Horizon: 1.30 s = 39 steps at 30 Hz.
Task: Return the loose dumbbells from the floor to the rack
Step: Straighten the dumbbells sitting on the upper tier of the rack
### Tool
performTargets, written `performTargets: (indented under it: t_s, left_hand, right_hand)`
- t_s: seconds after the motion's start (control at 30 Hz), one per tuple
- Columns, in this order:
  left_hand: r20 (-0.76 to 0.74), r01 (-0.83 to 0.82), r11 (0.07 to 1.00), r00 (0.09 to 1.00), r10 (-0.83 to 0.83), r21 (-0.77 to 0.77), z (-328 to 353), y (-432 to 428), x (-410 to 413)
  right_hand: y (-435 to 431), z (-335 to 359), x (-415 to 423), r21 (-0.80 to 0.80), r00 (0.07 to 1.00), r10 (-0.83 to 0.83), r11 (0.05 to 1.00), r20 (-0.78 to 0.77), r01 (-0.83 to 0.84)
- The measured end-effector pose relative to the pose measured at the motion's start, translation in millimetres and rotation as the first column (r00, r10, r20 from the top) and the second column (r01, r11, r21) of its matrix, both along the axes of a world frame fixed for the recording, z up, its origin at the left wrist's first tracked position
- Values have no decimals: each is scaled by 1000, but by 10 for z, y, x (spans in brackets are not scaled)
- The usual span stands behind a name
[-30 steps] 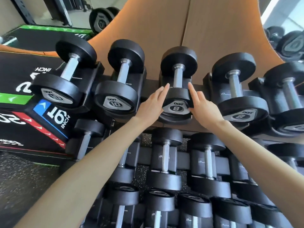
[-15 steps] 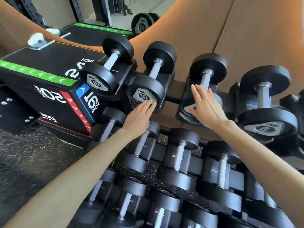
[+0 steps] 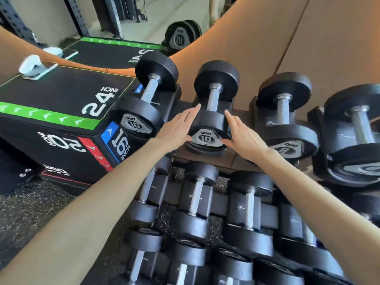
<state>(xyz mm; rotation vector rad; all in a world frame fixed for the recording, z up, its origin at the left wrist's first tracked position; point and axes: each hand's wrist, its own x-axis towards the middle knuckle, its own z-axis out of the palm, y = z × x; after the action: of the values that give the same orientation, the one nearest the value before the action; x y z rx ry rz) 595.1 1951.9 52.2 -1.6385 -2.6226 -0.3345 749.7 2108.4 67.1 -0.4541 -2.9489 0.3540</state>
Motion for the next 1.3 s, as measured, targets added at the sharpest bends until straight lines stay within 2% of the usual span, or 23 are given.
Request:
performTargets:
  t_s: [0.1,0.23,0.67,0.8,0.9,1.0,1.1,1.3]
  left_hand:
    - [27,72,997,997,-73,22,-29,64,-127]
    - [30,133,986,990,-136,99,-141,74,-201]
    - [70,151,979,984,-162,138,-170,21,-263]
    - [46,93,990,994,-98,106,-124,-18,-177]
    - [-42,48,997,998,-45,57,-120,-128,-90]
    - [-180,71,996,982,-60,55,-137,-380,-4]
    - [-315,86,995,947,-64,57,-121,-640,84]
    - [-332,-39,994,941,71,103,-56,-1245,183]
  right_hand:
    - [-34,14,-152,-108,995,-99,989,32,102]
    - [-58,-1,-179,-157,988,-144,976,47,149]
    - [-199,-31,-213,-118,979,-203,972,0,202]
    - [-290,59,-190,-101,973,-229,967,39,232]
    - [-421,122,-87,-1,971,-237,971,40,237]
    - [-543,140,69,178,985,-175,969,-2,173]
    - [-617,183,166,285,993,-116,951,-38,122]
    - [-874,223,44,363,998,-13,931,-55,32]
